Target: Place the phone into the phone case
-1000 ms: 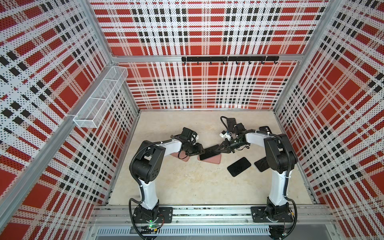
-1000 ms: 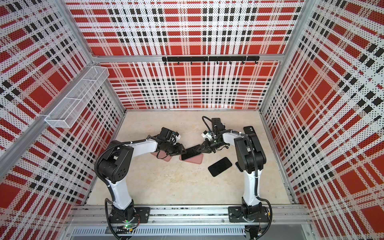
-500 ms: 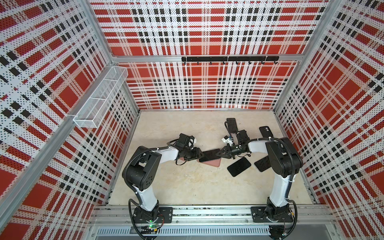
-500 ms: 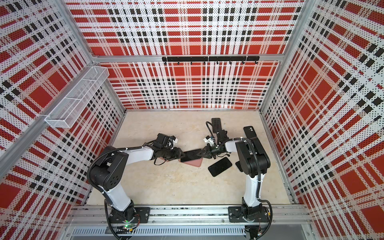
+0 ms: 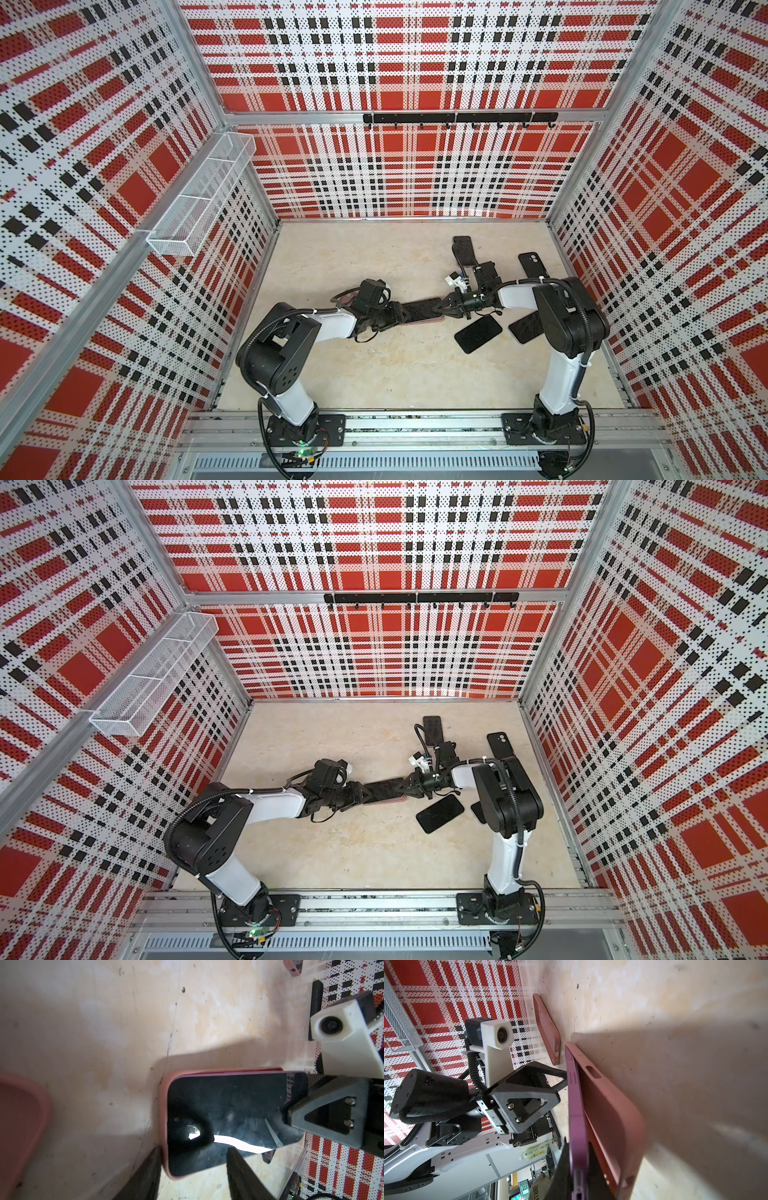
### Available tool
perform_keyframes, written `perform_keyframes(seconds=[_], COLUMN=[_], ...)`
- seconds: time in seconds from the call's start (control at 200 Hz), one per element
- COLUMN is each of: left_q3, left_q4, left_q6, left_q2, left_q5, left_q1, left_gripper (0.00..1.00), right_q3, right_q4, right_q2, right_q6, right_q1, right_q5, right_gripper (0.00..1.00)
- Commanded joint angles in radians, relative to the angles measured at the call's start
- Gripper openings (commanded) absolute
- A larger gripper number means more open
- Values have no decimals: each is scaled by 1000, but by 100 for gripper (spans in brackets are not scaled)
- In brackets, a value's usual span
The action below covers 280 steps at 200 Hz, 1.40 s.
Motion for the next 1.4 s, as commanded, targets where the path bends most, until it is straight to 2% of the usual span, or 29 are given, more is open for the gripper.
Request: perform_keyframes(seconds=[0.0,0.165,0.536,0.676,0.947,1.398], left_q3=[51,109,111,119,123,209], left_q4=[-8,-124,-170,-190,-198,-267], left_q6=[26,120,163,176,184,228], left_q2=[8,36,43,42,50,88], left_q5=[81,10,-64,-90,-98,-116], left_q1=[-33,-28,-37,-40,-42,-52], left_gripper=[53,51,48,47,46,45], right_q3=[6,48,180,227,306,366], right_q4=[-128,-226,-465,-533,-652,-744], right_q2=[23,39,33,30,19,-20], right_q6=[-59,-134,-232,-255,-292,-327], right_q1=[25,25,26,25,30,30], right_q5=[127,158,305,352,456,564], right_gripper=[0,2,22,25,30,30])
